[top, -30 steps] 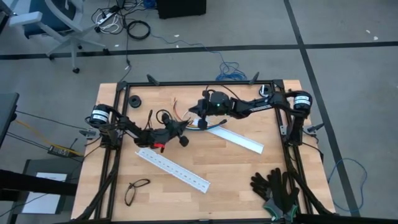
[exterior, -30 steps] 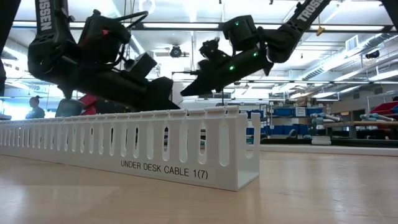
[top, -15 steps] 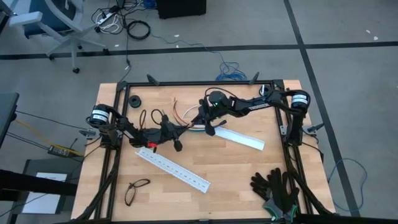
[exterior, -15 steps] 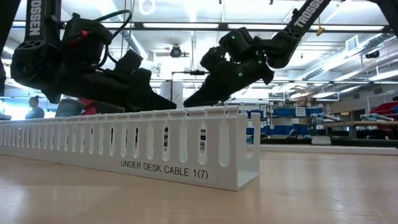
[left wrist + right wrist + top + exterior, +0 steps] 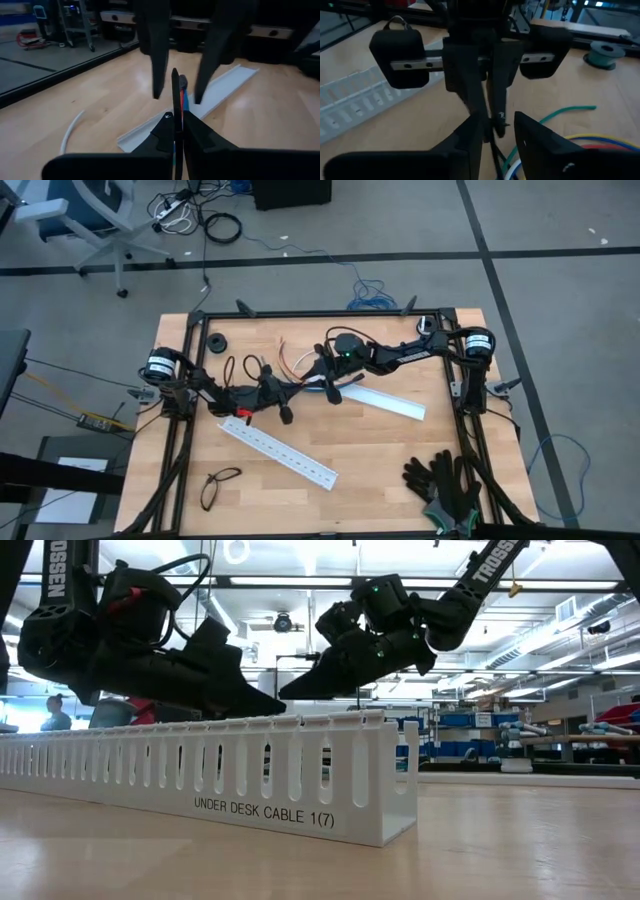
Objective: Ziptie cables
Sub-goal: Wrap the cable wire in the zip tie
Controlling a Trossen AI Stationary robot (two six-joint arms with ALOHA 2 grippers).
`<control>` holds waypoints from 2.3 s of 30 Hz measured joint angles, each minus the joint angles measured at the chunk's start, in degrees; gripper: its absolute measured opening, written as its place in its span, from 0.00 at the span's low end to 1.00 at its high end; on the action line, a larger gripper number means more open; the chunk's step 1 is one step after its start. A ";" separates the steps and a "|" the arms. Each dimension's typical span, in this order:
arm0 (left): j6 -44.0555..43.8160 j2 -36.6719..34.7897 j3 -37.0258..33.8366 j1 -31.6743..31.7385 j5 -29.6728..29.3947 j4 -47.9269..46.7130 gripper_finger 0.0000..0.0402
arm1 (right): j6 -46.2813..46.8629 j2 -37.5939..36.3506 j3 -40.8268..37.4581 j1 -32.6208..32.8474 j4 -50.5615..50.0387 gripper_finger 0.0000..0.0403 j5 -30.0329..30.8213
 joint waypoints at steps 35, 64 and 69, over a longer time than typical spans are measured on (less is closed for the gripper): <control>-0.35 -0.07 1.33 2.17 3.71 -2.15 0.00 | 1.17 -0.59 -0.11 -2.24 3.27 0.00 -0.62; -2.71 0.02 1.16 2.06 4.18 -5.26 0.00 | 6.40 -21.94 -4.05 -11.08 -24.78 0.00 3.46; -0.82 0.02 1.18 2.13 6.46 -1.20 0.00 | 6.35 -16.65 -6.32 -8.13 -21.02 0.02 1.81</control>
